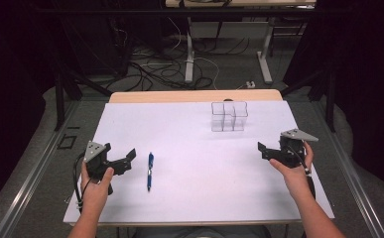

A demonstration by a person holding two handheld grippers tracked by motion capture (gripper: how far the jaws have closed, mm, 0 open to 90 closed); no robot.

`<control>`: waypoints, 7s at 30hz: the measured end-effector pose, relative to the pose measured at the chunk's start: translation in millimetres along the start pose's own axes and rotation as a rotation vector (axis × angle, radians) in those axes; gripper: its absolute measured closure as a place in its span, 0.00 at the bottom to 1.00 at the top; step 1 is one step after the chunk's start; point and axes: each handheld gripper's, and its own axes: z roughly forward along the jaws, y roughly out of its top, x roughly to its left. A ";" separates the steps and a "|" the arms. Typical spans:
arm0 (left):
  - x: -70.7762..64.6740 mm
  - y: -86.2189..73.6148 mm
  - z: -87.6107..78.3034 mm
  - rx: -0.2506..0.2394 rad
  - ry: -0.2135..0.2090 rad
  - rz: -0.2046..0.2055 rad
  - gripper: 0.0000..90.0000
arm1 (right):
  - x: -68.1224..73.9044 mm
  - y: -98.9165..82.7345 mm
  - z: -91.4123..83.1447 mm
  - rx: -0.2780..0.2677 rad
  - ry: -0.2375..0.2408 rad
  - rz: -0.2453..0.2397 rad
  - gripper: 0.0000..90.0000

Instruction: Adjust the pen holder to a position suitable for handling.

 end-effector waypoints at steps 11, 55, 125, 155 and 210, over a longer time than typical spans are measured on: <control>1.0 1.2 1.6 -0.016 0.005 -0.021 0.00 | 9.6 19.2 9.0 0.035 0.049 -0.068 0.26; 5.3 1.0 -3.5 -0.024 0.011 -0.042 0.00 | 17.5 130.5 104.0 0.364 -0.015 0.074 0.53; 7.5 1.1 -3.0 -0.016 -0.005 -0.069 0.00 | 14.7 121.2 161.5 0.434 -0.200 0.160 0.97; 6.5 0.8 -1.8 -0.016 -0.014 -0.067 0.00 | 21.8 122.4 155.8 0.427 -0.235 0.213 0.99; 2.8 0.4 -0.1 -0.004 -0.032 -0.059 0.00 | 127.2 120.3 156.1 0.498 -0.150 0.249 0.98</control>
